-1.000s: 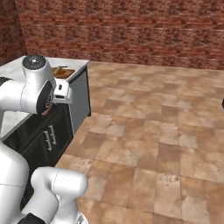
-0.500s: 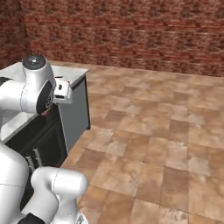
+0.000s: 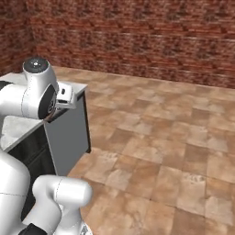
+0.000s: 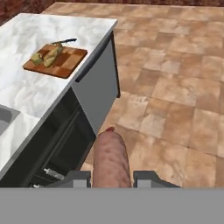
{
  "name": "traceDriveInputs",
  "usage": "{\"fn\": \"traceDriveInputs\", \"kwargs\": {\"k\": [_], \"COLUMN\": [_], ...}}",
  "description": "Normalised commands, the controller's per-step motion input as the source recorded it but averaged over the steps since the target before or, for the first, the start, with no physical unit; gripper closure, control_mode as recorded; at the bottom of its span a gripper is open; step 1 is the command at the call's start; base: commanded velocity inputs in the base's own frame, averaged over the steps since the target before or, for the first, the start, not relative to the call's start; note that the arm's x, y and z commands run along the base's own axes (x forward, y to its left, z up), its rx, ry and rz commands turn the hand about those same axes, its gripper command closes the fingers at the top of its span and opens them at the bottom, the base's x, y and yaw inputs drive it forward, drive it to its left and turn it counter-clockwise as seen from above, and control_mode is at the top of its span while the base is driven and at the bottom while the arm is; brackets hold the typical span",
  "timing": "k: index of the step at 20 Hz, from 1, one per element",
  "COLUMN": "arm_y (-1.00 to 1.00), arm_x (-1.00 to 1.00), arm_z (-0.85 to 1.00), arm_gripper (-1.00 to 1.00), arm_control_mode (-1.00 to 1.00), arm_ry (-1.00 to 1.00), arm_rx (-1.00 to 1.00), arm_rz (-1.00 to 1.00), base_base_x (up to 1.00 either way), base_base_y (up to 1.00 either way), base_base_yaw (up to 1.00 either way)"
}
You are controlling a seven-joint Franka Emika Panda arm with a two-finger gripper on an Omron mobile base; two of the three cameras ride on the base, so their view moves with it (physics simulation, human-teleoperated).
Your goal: Retrieve the sausage and cheese from the fridge and place them on the cutting board on the counter.
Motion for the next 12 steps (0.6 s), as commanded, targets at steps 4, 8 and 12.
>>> {"fn": "traceDriveInputs", "kwargs": {"k": [4, 8, 12], "arm_y": [0.0, 0.0, 0.0], "arm_x": [0.0, 0.0, 0.0], "arm_z": [0.0, 0.0, 0.0], "arm_gripper": [1.0, 1.0, 1.0], "arm_control_mode": [1.0, 1.0, 1.0], "arm_ry": [0.0, 0.0, 0.0], "arm_rx": [0.0, 0.0, 0.0], "arm_rz": [0.0, 0.0, 0.0], "base_base_x": [1.0, 1.0, 1.0], "base_base_y": [-0.21, -0.19, -0.16], "base_base_yaw": [0.2, 0.25, 0.35]}}
